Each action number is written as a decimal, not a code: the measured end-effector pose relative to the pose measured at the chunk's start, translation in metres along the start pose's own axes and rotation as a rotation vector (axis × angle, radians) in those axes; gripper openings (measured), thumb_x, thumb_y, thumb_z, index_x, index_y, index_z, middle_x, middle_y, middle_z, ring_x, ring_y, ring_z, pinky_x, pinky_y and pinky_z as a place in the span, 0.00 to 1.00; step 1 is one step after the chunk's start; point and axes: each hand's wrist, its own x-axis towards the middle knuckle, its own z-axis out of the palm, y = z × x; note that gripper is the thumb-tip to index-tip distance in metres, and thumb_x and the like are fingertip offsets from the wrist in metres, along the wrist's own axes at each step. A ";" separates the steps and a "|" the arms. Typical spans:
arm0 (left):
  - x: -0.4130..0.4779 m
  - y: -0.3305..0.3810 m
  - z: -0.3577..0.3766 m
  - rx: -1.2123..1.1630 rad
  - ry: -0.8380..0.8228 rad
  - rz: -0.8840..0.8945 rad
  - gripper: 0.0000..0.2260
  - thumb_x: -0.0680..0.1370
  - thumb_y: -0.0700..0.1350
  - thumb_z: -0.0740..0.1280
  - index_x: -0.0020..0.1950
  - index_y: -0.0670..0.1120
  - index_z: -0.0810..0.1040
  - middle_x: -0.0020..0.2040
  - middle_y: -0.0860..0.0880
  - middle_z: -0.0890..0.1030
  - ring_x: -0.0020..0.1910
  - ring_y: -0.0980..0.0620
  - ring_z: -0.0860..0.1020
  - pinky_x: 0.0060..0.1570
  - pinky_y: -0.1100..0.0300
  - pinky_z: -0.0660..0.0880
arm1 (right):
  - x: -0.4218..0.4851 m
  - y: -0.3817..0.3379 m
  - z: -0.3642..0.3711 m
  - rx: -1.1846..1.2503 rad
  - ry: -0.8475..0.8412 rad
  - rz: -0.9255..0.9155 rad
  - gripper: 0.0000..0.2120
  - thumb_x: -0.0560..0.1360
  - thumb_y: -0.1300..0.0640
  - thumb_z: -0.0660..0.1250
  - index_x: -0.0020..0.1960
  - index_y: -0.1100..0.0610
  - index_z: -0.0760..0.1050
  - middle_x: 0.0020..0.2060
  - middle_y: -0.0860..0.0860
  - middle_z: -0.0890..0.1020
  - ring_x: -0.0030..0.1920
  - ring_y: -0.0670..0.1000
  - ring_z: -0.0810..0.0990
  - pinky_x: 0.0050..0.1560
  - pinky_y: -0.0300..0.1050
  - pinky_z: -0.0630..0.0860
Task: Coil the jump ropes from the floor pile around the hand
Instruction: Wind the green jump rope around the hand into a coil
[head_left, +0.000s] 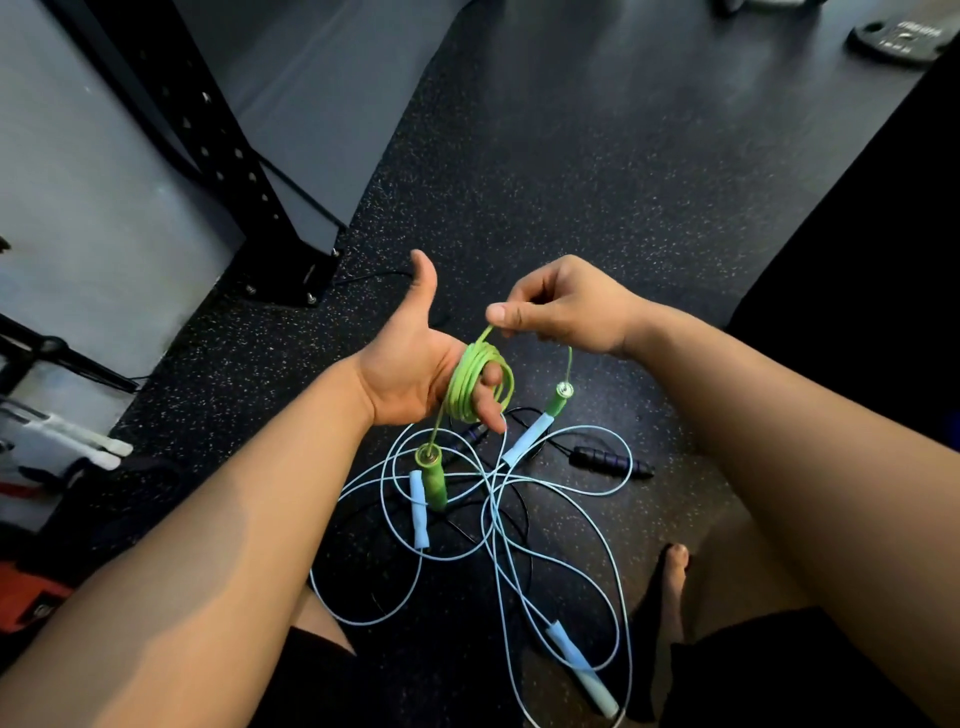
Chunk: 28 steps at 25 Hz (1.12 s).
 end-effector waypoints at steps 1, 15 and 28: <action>-0.002 0.001 0.001 -0.037 -0.015 0.031 0.53 0.61 0.83 0.29 0.35 0.40 0.76 0.28 0.40 0.79 0.37 0.39 0.82 0.63 0.45 0.70 | 0.000 0.002 0.000 0.016 0.018 0.000 0.19 0.73 0.42 0.73 0.38 0.58 0.82 0.30 0.57 0.73 0.33 0.53 0.69 0.36 0.50 0.67; -0.011 0.009 -0.017 -0.854 0.373 0.711 0.48 0.68 0.83 0.49 0.51 0.39 0.75 0.43 0.41 0.82 0.51 0.38 0.83 0.68 0.47 0.75 | -0.004 0.017 0.024 0.138 -0.330 0.321 0.11 0.82 0.57 0.63 0.56 0.64 0.79 0.36 0.55 0.83 0.38 0.52 0.83 0.42 0.44 0.80; 0.028 -0.012 -0.018 0.040 0.636 0.287 0.56 0.65 0.83 0.36 0.64 0.39 0.74 0.52 0.40 0.87 0.62 0.47 0.81 0.77 0.43 0.60 | -0.005 -0.011 0.009 0.342 -0.434 0.159 0.13 0.77 0.60 0.65 0.56 0.67 0.80 0.32 0.56 0.83 0.33 0.55 0.79 0.41 0.48 0.76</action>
